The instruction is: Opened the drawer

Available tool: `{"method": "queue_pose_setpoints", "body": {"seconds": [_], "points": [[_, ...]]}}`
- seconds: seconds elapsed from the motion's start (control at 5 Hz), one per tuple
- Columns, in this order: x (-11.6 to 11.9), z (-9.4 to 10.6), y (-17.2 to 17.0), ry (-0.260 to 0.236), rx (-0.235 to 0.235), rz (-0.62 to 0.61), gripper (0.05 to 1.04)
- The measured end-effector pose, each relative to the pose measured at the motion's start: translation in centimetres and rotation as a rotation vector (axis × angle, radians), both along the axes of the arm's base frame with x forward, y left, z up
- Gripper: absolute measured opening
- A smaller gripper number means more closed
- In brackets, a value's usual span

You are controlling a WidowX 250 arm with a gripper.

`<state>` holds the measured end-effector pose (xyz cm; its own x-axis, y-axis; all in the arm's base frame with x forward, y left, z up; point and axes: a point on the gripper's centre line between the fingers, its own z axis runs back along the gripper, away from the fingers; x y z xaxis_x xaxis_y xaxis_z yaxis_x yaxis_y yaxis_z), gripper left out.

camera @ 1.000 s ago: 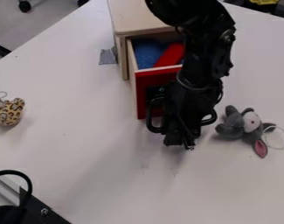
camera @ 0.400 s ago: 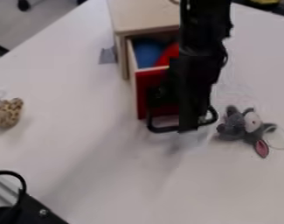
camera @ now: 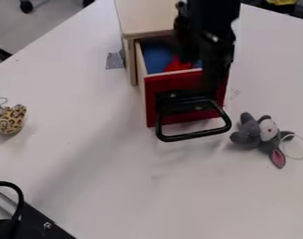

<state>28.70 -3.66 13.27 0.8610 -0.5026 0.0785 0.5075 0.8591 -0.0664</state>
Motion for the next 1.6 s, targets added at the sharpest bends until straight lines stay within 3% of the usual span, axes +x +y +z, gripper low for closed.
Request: {"method": "queue_pose_setpoints", "body": {"seconds": [0.2,0.8,1.2,1.6], "points": [[0.8,2.5,0.5,-0.034,-0.032,0.034,0.997],[1.2,4.8,4.8,-0.032,0.162,0.141,0.997],[2.0,4.9,5.1,0.042,0.176,0.22,0.997],[1.7,4.7,7.0,0.092,0.145,0.349,0.997]]}}
